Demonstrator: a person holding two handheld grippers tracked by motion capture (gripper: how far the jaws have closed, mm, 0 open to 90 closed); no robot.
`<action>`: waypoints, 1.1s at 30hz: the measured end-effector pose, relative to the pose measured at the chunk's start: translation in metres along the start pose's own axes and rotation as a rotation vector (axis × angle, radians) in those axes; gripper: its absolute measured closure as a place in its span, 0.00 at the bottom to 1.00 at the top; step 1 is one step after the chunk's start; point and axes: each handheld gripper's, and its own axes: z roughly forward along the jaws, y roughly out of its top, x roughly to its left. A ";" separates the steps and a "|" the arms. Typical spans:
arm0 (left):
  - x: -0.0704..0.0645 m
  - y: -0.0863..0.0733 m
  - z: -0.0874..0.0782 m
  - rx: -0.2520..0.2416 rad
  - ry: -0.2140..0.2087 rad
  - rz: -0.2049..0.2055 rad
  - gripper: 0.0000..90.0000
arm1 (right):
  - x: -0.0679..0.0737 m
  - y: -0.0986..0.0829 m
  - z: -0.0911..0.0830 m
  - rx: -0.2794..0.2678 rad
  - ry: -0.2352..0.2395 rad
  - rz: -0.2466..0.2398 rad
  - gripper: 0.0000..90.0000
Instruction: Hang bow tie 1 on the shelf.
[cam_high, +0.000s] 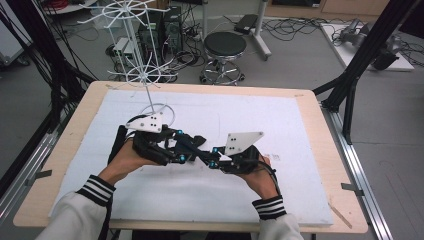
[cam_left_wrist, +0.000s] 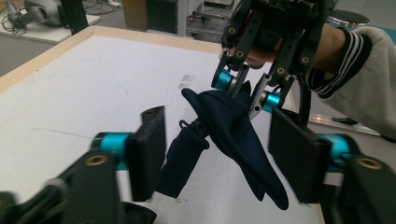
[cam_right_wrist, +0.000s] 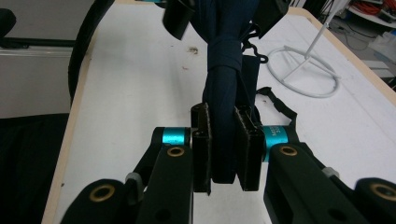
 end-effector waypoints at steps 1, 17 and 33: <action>0.000 0.000 -0.001 -0.002 0.002 -0.001 0.47 | 0.000 0.000 0.000 0.003 0.003 0.004 0.88; -0.001 0.000 -0.003 -0.003 -0.019 -0.010 0.84 | -0.001 0.001 0.002 -0.001 -0.013 0.005 0.88; -0.003 0.001 -0.007 -0.003 0.016 0.000 0.85 | 0.001 -0.002 0.007 -0.110 -0.152 0.076 0.01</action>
